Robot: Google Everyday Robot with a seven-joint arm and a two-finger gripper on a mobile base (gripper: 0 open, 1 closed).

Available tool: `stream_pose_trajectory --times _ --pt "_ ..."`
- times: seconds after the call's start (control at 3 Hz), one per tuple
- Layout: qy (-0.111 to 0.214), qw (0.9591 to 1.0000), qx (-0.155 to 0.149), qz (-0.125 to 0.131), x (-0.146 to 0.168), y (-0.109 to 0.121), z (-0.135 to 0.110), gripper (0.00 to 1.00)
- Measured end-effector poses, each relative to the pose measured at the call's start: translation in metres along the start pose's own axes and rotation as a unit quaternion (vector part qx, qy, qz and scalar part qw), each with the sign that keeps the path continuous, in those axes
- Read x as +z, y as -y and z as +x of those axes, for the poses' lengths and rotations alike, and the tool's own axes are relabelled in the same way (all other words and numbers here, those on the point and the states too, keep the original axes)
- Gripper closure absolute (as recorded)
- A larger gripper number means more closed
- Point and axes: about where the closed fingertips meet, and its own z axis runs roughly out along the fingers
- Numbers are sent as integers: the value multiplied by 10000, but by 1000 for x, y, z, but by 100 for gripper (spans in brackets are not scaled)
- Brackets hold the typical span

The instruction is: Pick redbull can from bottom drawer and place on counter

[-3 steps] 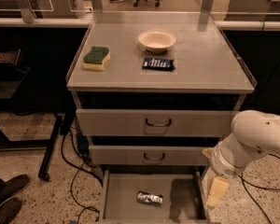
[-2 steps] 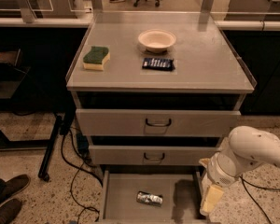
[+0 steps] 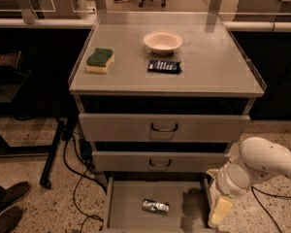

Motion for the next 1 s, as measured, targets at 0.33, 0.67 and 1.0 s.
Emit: stream_pose_trajectory --times 0.33,0.67,1.0 --pt "284 9995 -120 -88 46 9 17 0" --pt "412 9986 -82 -318 75 10 23 0" --pt "440 9984 -127 -341 78 9 24 0"
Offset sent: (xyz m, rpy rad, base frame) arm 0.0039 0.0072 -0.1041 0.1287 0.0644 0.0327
